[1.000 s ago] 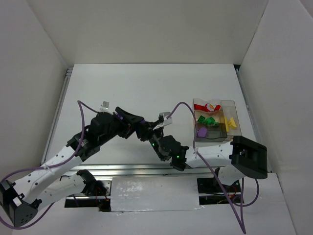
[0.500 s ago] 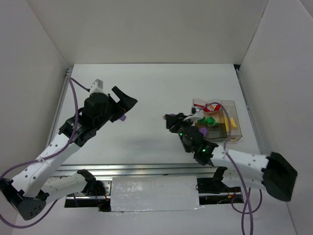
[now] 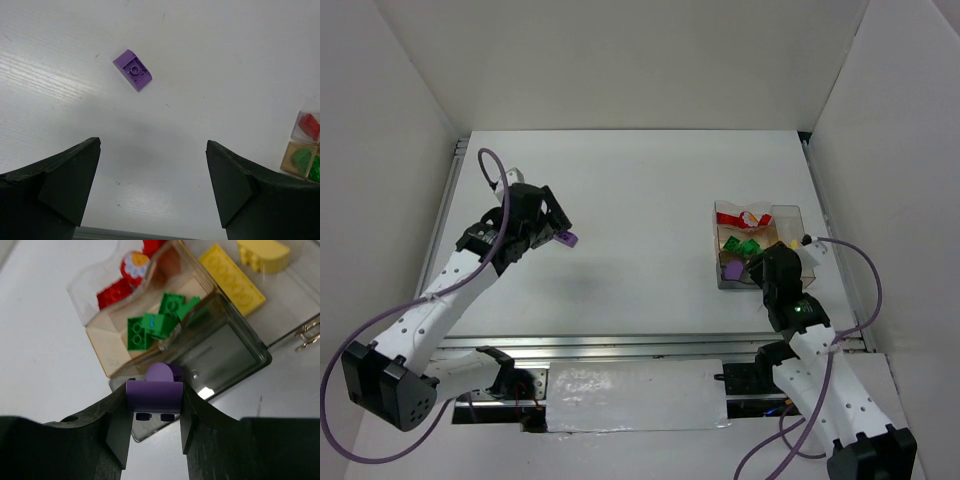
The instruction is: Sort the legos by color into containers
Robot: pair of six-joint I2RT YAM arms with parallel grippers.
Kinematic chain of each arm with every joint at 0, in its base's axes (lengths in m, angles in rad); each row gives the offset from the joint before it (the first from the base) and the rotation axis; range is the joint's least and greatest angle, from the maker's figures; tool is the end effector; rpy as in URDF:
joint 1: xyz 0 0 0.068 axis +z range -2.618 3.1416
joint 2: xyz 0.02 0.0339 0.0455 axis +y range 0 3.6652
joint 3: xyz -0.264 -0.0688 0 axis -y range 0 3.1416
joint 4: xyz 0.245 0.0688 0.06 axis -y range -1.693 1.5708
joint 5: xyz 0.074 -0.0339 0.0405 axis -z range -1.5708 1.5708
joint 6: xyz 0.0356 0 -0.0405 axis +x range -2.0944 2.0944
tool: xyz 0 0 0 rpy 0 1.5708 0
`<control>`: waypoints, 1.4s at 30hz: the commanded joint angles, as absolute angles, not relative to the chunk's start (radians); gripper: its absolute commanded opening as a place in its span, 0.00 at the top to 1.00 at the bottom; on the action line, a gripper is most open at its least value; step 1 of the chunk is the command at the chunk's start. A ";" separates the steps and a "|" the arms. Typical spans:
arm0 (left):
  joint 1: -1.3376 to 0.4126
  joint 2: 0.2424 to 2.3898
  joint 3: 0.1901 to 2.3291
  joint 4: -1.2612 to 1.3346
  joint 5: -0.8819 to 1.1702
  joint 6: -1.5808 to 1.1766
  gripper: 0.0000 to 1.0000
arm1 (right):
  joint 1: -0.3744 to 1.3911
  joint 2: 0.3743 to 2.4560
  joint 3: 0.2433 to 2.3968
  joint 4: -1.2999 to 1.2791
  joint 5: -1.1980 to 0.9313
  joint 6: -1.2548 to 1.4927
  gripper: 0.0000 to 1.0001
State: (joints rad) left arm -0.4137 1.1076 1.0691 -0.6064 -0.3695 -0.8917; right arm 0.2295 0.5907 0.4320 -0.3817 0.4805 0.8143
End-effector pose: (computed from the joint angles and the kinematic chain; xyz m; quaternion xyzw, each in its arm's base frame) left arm 0.2202 -0.0826 0.3358 -0.2879 0.8351 -0.1360 0.4486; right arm 0.1427 0.0164 0.2267 0.3559 0.7755 0.0591 0.5181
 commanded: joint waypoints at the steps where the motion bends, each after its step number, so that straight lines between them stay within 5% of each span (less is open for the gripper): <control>1: -0.393 1.144 1.074 -0.595 -0.347 -0.848 0.00 | 0.195 0.621 0.457 -0.447 0.348 0.828 0.99; 6: -0.362 1.203 1.081 -0.568 -0.321 -0.810 0.01 | 0.192 0.603 0.393 -0.385 0.305 0.860 0.78; 9: -0.341 1.244 1.097 -0.571 -0.311 -0.799 0.00 | 0.190 0.603 0.383 -0.377 0.327 0.874 0.36; 29: -0.282 1.457 1.118 -0.480 -0.279 -0.764 0.00 | 0.179 0.571 0.465 -0.403 0.284 0.810 0.14; 31: -0.281 1.503 1.143 -0.476 -0.279 -0.753 0.01 | 0.183 0.528 0.485 -0.400 0.235 0.755 0.01; 42: -0.265 1.743 1.224 -0.540 -0.347 -0.955 0.01 | 0.192 0.525 0.565 -0.416 -0.052 0.600 0.00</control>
State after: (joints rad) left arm -0.2737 1.7332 1.2308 -0.5240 -0.3000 -0.8227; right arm 0.1852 0.5087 0.5266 -0.4126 0.0605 0.6594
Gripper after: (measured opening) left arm 0.994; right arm 0.994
